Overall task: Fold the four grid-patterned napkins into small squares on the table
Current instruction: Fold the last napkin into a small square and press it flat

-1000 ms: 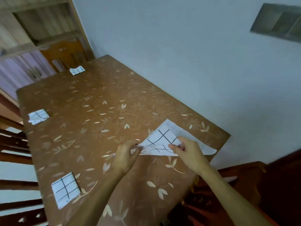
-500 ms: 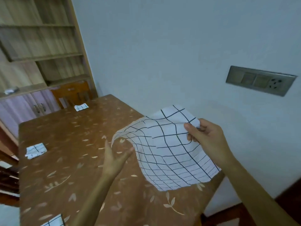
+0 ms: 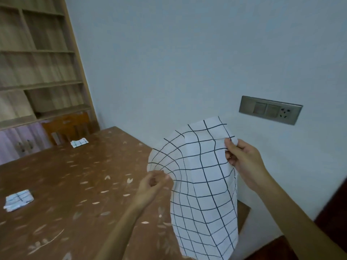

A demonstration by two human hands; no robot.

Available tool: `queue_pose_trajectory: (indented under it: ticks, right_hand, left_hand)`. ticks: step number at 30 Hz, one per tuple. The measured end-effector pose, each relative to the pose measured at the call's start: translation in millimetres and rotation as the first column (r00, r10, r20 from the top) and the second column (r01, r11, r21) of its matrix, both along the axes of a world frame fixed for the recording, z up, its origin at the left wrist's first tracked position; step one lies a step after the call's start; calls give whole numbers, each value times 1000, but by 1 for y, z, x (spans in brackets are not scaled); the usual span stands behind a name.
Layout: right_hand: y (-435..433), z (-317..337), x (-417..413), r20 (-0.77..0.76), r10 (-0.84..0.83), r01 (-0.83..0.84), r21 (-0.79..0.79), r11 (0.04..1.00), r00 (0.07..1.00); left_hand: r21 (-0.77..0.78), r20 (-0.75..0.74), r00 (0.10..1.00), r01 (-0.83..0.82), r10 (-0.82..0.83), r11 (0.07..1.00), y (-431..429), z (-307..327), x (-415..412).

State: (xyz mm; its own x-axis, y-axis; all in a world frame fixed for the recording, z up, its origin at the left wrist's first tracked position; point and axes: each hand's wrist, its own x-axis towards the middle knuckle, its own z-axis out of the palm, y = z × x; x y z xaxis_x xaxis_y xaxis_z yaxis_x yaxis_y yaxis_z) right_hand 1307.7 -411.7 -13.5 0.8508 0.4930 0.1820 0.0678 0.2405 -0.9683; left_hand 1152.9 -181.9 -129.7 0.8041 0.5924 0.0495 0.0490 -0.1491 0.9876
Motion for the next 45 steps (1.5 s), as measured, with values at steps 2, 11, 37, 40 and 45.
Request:
queue_pose_trajectory:
  ticks: [2,11,37,40,45]
  right_hand:
    - [1,1,-3,11,11,-11,-10,1000,1000]
    - [13,3,-20,62,96,-94,-37,995,993]
    - [39,-47,-49,377,91,40,-326,944,922]
    - [43,-47,-65,367,240,-53,-453,890,899]
    - [37,-44,-78,315,520,-197,-676,710,794]
  left_hand:
    - [-1,15,996,83,-83,997,-23,10,6]
    - [-238,-11,980,191,-199,952,-98,34,28]
    - [-180,-60,997,-51,41,982,-82,47,-4]
    - [-356,-9,992,111,-122,928,-90,61,0]
    - [-417,22,1000,-7,17,909,-72,50,4]
